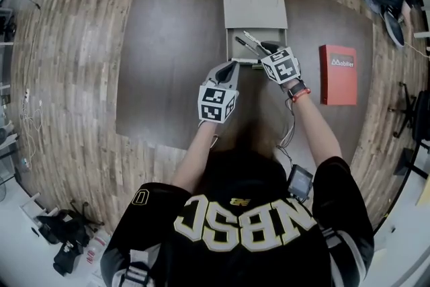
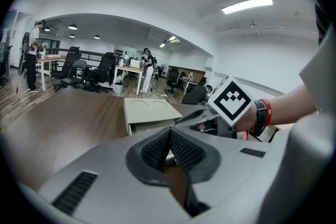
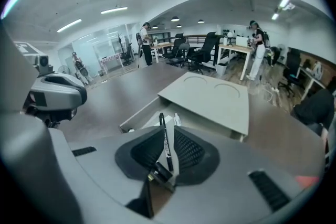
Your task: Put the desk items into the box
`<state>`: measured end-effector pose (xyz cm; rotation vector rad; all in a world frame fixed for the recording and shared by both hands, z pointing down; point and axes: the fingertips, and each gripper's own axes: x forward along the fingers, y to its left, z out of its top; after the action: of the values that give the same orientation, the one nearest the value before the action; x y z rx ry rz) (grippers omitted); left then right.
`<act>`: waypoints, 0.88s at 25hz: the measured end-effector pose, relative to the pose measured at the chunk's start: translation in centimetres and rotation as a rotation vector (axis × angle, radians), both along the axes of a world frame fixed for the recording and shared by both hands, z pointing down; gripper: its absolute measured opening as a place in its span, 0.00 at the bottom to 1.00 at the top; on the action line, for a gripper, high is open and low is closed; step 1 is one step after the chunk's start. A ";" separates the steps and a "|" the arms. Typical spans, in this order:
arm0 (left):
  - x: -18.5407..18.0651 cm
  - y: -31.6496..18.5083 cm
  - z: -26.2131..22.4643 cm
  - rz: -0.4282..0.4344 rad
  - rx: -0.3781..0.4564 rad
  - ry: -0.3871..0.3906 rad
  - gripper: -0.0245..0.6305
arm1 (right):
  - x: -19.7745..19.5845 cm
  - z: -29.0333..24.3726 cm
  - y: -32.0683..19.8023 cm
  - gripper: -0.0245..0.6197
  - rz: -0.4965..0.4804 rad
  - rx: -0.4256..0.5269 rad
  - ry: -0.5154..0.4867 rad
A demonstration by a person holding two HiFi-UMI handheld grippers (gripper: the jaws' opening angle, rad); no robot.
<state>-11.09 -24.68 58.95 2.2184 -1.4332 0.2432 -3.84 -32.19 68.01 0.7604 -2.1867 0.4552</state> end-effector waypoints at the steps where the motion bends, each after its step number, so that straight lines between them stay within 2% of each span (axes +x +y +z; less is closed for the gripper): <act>1: 0.1 0.1 -0.2 0.001 0.006 0.001 0.06 | 0.5 -0.7 0.3 0.13 0.018 0.010 -0.012; 7: 0.4 0.5 -2.2 0.011 0.053 0.004 0.06 | 3.7 -5.2 2.7 0.13 0.126 0.077 -0.080; 13: 0.8 1.4 -6.1 0.023 0.133 0.004 0.06 | 5.6 -10.8 6.2 0.13 0.205 0.184 -0.151; 22: 2.1 4.9 -11.6 0.041 0.242 0.008 0.06 | 8.5 -16.5 11.3 0.05 0.354 0.293 -0.261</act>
<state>-8.94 -19.79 47.33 2.4398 -1.4805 0.0768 4.71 -20.93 51.54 1.3253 -2.3976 0.4329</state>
